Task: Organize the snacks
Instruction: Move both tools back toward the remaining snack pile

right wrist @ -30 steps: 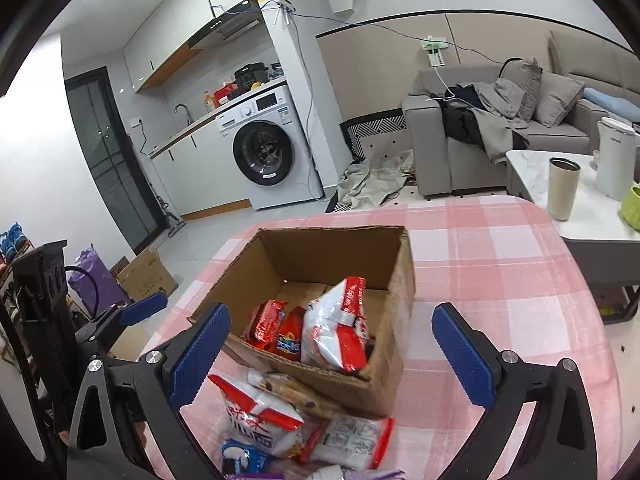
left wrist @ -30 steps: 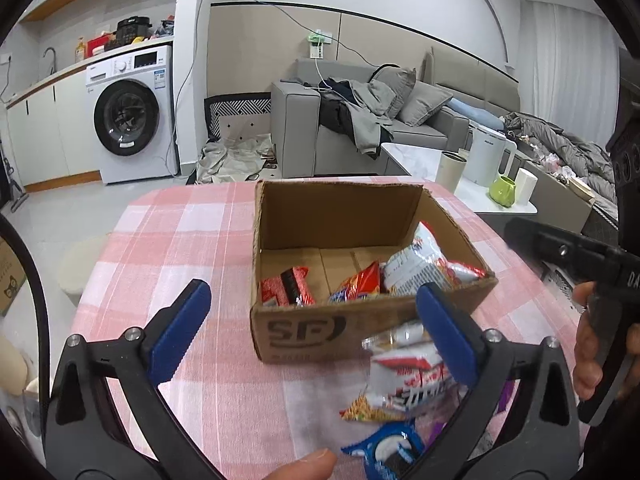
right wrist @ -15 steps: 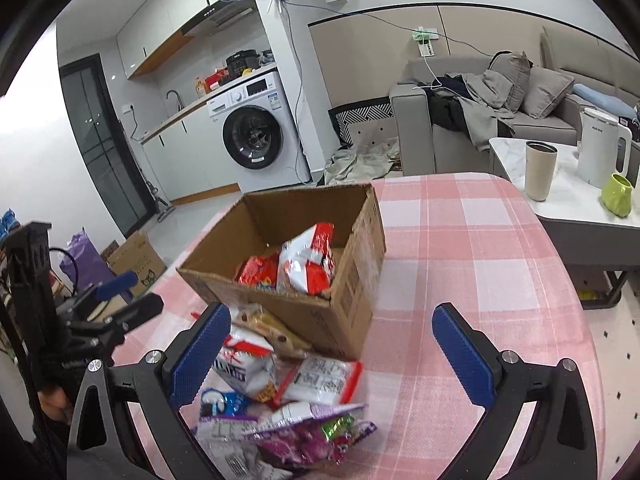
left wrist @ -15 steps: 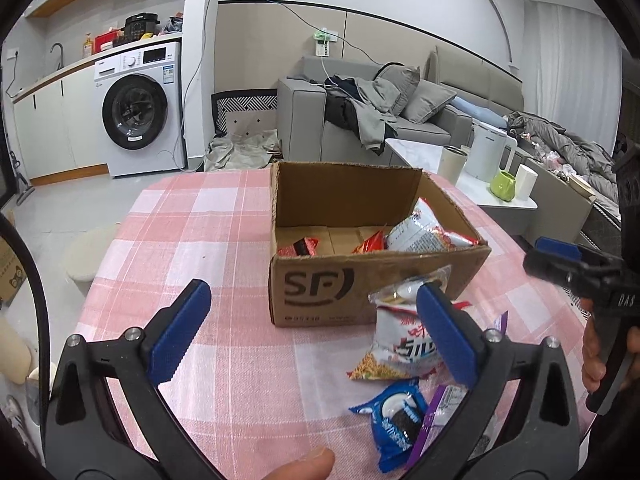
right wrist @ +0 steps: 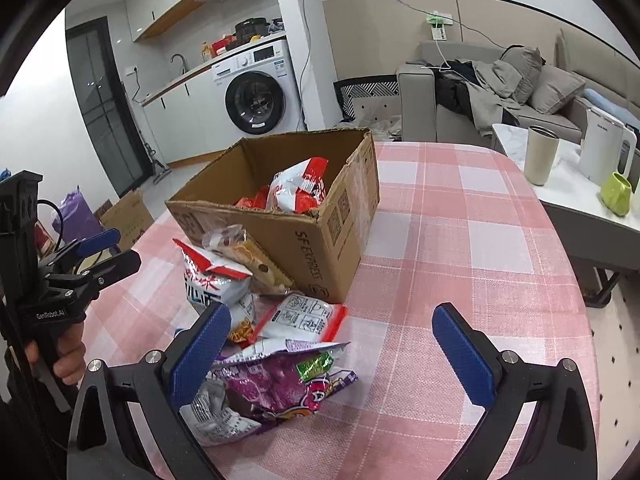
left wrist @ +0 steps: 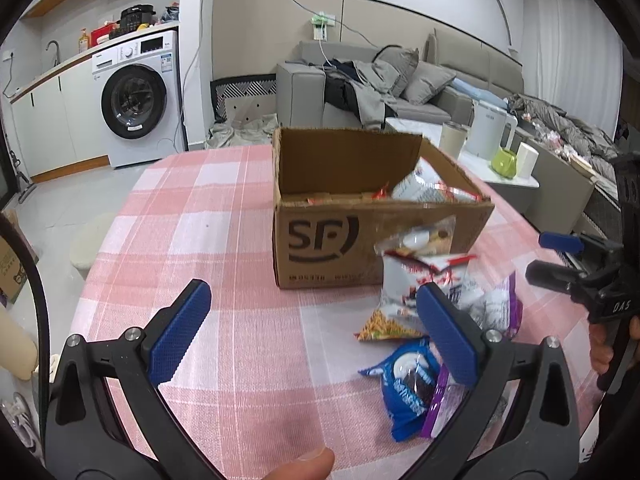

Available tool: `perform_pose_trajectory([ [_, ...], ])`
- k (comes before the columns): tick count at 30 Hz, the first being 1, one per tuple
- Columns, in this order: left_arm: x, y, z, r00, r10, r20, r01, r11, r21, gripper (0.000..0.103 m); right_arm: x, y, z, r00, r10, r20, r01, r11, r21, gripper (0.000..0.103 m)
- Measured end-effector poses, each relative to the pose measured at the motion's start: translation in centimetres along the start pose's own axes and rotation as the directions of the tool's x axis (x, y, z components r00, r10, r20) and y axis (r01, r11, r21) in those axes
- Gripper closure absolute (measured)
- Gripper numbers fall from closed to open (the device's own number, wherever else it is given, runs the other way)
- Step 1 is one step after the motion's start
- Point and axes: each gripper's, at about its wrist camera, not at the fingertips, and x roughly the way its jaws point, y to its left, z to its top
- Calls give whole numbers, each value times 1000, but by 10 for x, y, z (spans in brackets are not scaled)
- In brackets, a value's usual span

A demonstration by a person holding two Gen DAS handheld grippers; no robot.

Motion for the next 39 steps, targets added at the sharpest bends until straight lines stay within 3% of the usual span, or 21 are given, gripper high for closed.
perform_pose_trajectory([
  [5,12,-7,-6,999,13,-32,-12,1000,16,1,4,-1,-7,999,0,-35,0,1000,-19,0],
  [19,37,-23,-20,991,-26,-131,37,996,84,1,17,3,-18,992,46,-118,-56,995,-84,0],
  [39,60,-49,-46,960,-93,-266,140,976,165,1,36,10,-32,979,49,-199,-76,989,-129,0],
])
